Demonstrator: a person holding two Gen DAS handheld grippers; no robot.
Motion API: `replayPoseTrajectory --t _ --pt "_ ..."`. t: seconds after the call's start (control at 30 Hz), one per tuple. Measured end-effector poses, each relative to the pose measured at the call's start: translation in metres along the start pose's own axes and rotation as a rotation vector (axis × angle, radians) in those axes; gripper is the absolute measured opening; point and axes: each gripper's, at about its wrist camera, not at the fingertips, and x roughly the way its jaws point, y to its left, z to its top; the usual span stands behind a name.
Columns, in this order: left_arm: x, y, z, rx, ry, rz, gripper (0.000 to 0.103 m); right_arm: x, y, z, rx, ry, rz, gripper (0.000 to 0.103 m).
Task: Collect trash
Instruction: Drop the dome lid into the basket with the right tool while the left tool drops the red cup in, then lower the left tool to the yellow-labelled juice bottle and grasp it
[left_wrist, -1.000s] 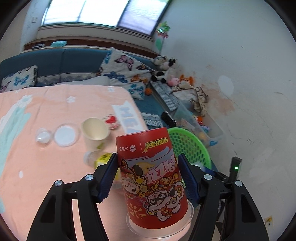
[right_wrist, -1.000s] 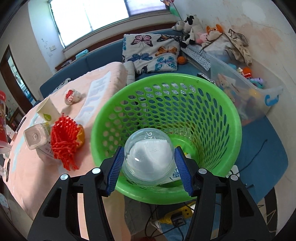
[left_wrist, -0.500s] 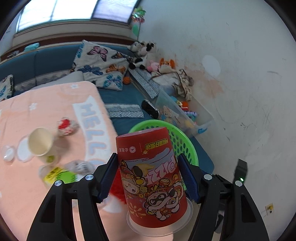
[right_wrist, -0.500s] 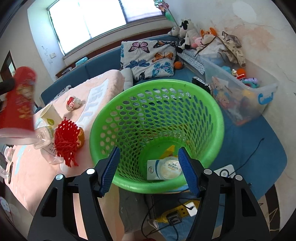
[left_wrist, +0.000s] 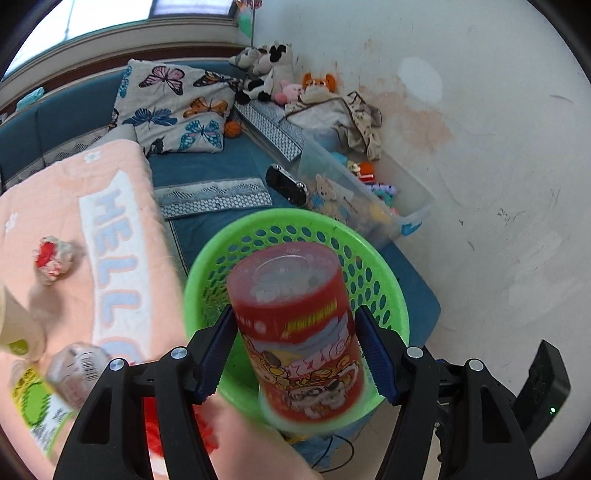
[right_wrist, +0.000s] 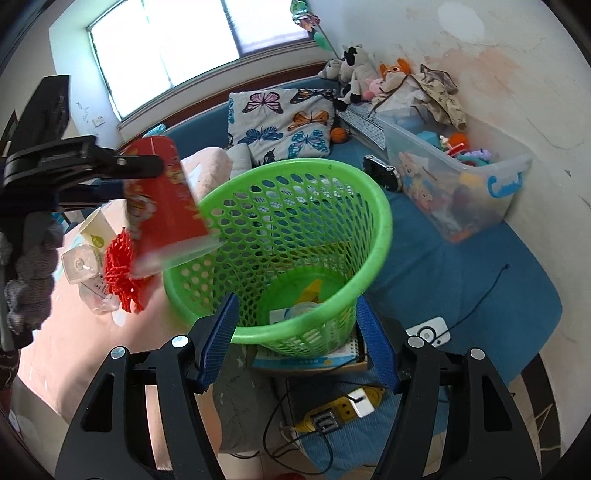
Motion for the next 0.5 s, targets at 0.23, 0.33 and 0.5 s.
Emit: replayPoseTrajectory --t 0.23,0.33,0.5 --pt "0.014 -0.004 -0.006 0.005 0.032 -0.008 0.065 0.001 -0.002 -0.002 0.007 0.000 0.002 0.066" --pt "0.008 -0.003 -0.008 0.013 0.029 -0.014 0.065 0.000 -0.002 -0.002 0.007 -0.002 0.008 0.066" --pt "-0.017 -0.002 -0.017 0.039 -0.008 -0.005 0.065 -0.001 0.009 -0.002 -0.010 -0.002 0.026 0.066"
